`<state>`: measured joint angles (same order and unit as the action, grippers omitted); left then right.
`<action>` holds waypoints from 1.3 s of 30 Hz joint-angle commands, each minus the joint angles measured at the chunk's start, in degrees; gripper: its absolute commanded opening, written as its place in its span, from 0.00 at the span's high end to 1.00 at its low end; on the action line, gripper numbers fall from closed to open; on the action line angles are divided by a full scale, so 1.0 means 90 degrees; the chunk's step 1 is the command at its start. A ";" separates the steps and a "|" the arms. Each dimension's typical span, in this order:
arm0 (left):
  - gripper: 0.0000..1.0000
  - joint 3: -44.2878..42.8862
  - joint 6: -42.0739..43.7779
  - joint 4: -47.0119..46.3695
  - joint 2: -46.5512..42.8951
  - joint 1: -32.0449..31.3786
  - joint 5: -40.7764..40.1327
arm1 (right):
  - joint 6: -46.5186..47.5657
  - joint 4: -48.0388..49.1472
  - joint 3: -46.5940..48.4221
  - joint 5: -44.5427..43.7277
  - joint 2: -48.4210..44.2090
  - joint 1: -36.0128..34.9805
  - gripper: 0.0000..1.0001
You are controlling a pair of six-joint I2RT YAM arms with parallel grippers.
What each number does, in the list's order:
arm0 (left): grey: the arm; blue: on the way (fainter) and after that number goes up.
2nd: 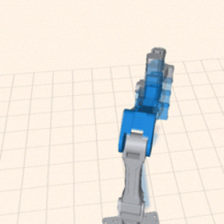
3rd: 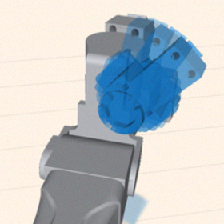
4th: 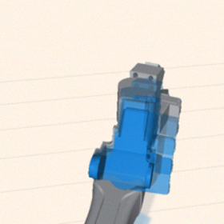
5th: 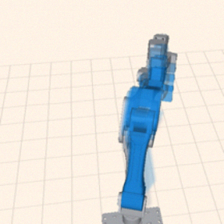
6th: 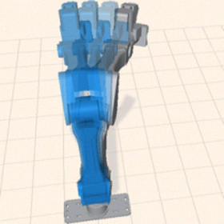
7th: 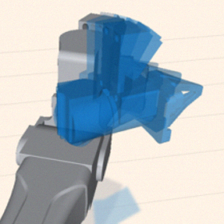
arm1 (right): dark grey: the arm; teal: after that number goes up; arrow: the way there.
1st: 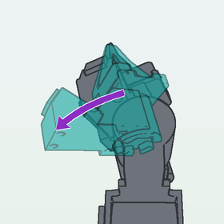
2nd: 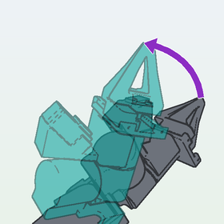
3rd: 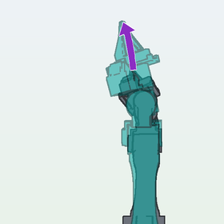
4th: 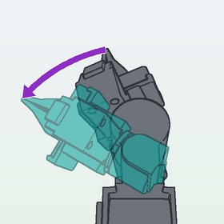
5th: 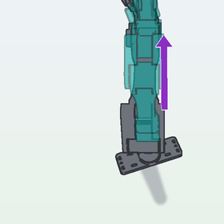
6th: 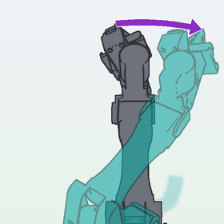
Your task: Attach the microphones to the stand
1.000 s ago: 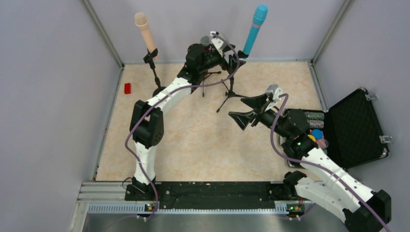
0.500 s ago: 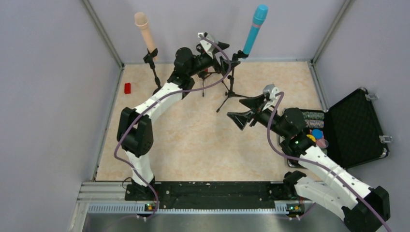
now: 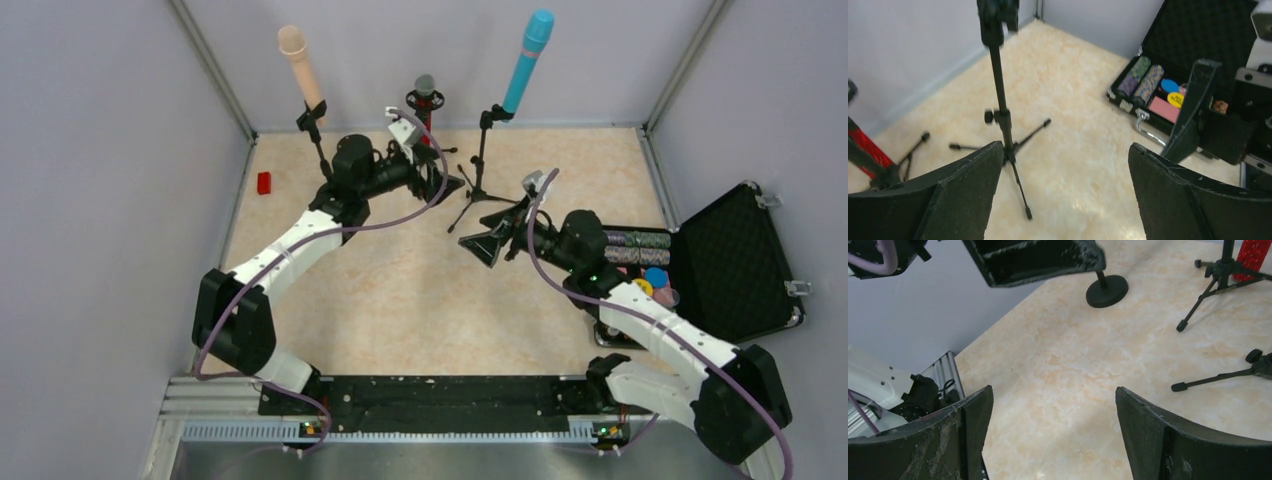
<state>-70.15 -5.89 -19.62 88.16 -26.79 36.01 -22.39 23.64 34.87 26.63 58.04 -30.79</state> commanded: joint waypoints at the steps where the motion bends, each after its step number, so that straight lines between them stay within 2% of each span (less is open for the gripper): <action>1: 0.01 0.0721 -0.0034 0.0925 -0.0571 0.0001 -0.0397 | -0.0644 0.0627 -0.0088 0.0583 0.0372 0.0251 0.11; 10: 0.01 0.1906 -0.0035 0.1723 -0.0897 0.0042 -0.1059 | -0.2035 0.2296 -0.0990 0.1150 0.0784 0.1202 0.11; 15: 0.01 0.2282 0.0063 0.2090 -0.0954 0.0125 -0.1264 | -0.2044 0.1750 -0.1181 0.1062 0.0774 0.1860 0.11; 21: 0.01 0.2886 0.0204 0.2253 -0.1381 0.0517 -0.1887 | -0.1273 0.0553 -0.1195 0.0524 0.0177 0.2500 0.10; 28: 0.01 0.3521 0.0292 0.2245 -0.2169 0.1412 -0.2516 | 0.0028 -0.0675 -0.1120 -0.1194 -0.0720 0.2701 0.08; 32: 0.01 0.3933 0.0256 0.1655 -0.2698 0.1714 -0.3194 | 0.0429 -0.0806 -0.1284 -0.2076 -0.1102 0.2760 0.06; 39: 0.01 0.5067 0.0353 0.0054 -0.3513 0.1927 -0.4523 | 0.1099 -0.0731 -0.1567 -0.2800 -0.1180 0.2804 0.05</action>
<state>-29.21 -4.25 -6.92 59.55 -10.35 4.60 -17.61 16.40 22.24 8.25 48.01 -6.44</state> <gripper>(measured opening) 0.986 0.945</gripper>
